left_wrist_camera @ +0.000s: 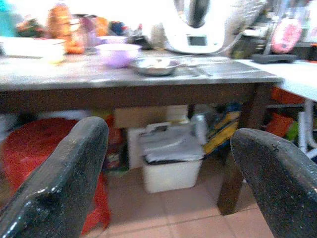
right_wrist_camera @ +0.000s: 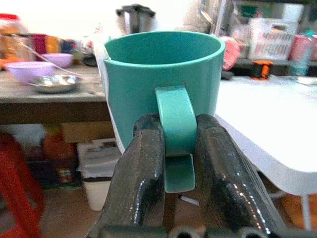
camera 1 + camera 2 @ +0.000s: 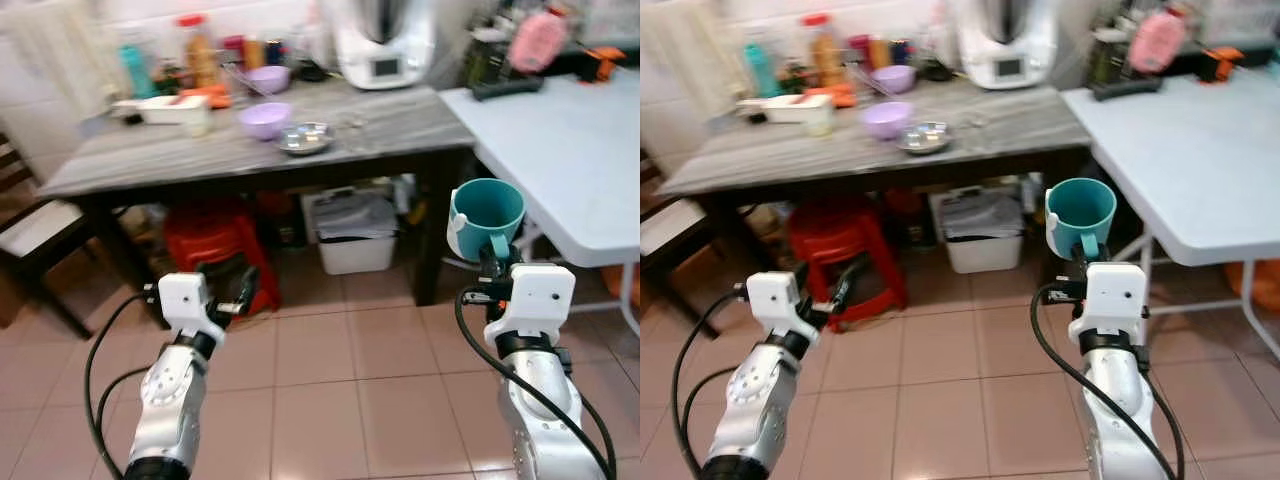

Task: Setting the table

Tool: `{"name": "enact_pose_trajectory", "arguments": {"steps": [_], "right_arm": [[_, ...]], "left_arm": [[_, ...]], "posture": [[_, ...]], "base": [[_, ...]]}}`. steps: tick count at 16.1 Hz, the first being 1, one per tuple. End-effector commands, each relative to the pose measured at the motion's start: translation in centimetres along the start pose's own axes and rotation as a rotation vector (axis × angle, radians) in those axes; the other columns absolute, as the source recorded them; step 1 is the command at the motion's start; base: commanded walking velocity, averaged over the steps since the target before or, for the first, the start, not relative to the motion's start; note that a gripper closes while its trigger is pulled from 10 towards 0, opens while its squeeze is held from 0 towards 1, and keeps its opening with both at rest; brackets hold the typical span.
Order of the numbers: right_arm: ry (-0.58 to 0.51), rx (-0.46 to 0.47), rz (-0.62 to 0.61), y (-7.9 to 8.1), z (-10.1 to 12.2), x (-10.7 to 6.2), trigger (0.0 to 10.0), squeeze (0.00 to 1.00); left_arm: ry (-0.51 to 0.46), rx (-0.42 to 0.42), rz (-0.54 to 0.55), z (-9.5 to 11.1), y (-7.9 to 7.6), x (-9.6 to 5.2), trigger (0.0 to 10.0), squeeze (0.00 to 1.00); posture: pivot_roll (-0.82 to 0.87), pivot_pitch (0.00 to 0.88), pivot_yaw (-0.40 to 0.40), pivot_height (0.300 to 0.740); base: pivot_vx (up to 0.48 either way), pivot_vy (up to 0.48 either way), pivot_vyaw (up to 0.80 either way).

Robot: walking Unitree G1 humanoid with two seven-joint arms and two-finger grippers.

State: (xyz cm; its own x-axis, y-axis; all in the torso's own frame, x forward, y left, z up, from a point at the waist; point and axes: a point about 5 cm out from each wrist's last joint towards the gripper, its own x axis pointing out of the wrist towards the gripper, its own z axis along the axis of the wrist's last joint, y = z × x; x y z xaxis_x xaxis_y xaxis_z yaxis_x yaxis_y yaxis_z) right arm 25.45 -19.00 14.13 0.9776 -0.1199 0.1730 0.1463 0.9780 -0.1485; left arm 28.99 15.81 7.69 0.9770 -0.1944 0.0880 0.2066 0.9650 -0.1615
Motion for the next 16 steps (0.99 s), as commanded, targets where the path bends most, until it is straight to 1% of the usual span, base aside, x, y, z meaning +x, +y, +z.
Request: {"name": "enact_pose_trajectory", "arguments": {"steps": [1, 7, 9, 11, 16], "right_arm": [[-0.048, 0.006, 0.008, 0.2, 1.0, 0.4, 10.0, 0.00], [-0.059, -0.005, 0.010, 0.2, 1.2, 0.4, 10.0, 0.00], [-0.065, -0.005, -0.001, 0.0, 1.4, 0.5, 10.0, 0.00], [-0.074, -0.005, -0.006, -0.1, 1.6, 0.6, 10.0, 0.00], [-0.087, -0.016, -0.011, -0.3, 2.0, 0.8, 10.0, 0.00]], "left_arm": [[0.005, 0.015, -0.005, 0.3, 0.4, 0.0, 10.0, 0.00], [0.007, 0.010, -0.017, 0.3, 0.2, 0.0, 10.0, 0.00], [-0.012, 0.041, -0.043, 0.8, -0.1, 0.3, 10.0, 0.00], [-0.025, 0.043, -0.057, 1.1, -0.4, 0.4, 10.0, 0.00], [-0.030, 0.040, -0.067, 1.3, -0.7, 0.6, 10.0, 0.00]], "posture": [[-0.18, 0.000, 0.117, 0.740], [-0.18, 0.000, 0.119, 0.740], [-0.18, 0.000, 0.120, 0.740], [-0.19, 0.000, 0.122, 0.740], [-0.19, 0.000, 0.120, 0.740]], "base": [[0.480, 0.000, 0.00], [0.480, 0.000, 0.00], [0.480, 0.000, 0.00], [0.480, 0.000, 0.00], [0.480, 0.000, 0.00]]}}
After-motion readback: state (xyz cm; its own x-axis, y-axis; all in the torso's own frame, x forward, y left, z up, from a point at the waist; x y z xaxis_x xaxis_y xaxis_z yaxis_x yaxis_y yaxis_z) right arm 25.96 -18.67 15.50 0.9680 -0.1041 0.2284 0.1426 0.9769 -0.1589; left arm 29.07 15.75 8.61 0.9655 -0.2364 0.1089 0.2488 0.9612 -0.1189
